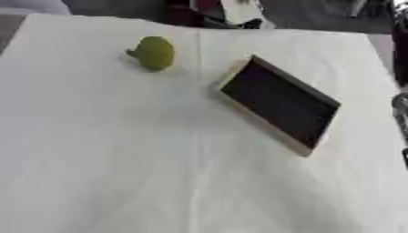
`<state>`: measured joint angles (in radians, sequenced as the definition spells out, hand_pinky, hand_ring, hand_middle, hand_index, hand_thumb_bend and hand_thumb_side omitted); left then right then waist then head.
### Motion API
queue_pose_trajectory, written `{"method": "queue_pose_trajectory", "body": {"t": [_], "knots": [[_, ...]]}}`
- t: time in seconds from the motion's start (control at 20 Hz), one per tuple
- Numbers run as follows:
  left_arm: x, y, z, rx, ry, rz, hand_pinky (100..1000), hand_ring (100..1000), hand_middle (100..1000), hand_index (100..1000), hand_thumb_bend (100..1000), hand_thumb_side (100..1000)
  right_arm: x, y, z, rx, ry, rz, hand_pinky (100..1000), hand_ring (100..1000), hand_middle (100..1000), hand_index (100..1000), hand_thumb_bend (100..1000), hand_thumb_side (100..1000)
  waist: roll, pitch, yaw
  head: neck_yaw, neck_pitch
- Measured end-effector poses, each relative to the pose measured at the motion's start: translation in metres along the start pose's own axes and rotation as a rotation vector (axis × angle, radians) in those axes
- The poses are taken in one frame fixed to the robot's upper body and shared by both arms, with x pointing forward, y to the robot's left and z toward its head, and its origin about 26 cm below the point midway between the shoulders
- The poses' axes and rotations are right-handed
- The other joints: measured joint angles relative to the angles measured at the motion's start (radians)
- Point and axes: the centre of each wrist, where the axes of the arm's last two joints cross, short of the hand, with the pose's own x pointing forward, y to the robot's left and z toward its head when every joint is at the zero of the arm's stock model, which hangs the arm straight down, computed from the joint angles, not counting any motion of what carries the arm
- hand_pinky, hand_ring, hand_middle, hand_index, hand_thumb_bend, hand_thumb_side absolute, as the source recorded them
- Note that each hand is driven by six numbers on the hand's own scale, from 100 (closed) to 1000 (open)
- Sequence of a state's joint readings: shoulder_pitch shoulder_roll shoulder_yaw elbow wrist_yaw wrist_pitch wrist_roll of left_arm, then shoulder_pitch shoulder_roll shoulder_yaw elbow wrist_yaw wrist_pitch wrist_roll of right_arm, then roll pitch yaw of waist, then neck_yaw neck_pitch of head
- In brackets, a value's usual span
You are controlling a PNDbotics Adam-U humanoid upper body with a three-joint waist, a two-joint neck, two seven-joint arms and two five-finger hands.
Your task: Pick up objects on the table and place them in the box.
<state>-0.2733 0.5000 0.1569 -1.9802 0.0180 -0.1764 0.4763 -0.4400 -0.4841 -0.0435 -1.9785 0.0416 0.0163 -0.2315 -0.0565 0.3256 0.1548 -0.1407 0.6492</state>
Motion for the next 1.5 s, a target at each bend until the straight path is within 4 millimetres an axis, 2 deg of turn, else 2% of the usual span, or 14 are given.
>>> {"method": "queue_pose_trajectory", "body": {"t": [0.75,1.05,1.15,1.25,1.5], "knots": [[0.002,-0.002,-0.004,-0.024,-0.015,0.001,772,843,846,904,550,730,0.000,0.000,0.000,0.000,-0.001,0.001,854,733,739,796,100,775,0.007,0.007,-0.007,-0.023,0.009],[0.017,-0.009,-0.030,-0.105,-0.105,-0.053,779,841,842,907,552,721,0.000,0.000,0.000,0.001,0.000,0.001,854,731,737,796,100,777,0.011,0.008,-0.010,-0.023,0.019],[0.025,-0.012,-0.041,-0.159,-0.145,-0.097,739,837,852,916,518,743,0.000,0.000,0.000,0.002,0.000,0.001,854,731,737,796,100,776,0.011,0.008,-0.012,-0.023,0.024],[0.033,-0.016,-0.050,-0.225,-0.168,-0.152,731,836,855,921,524,739,0.000,0.000,0.000,0.004,0.000,0.001,854,730,736,796,100,777,0.012,0.008,-0.014,-0.019,0.027],[0.053,-0.030,-0.069,-0.419,-0.179,-0.295,772,859,874,948,533,772,0.002,0.002,-0.002,0.017,-0.009,-0.003,854,730,736,796,100,778,0.015,0.008,-0.024,-0.014,0.036]]}}
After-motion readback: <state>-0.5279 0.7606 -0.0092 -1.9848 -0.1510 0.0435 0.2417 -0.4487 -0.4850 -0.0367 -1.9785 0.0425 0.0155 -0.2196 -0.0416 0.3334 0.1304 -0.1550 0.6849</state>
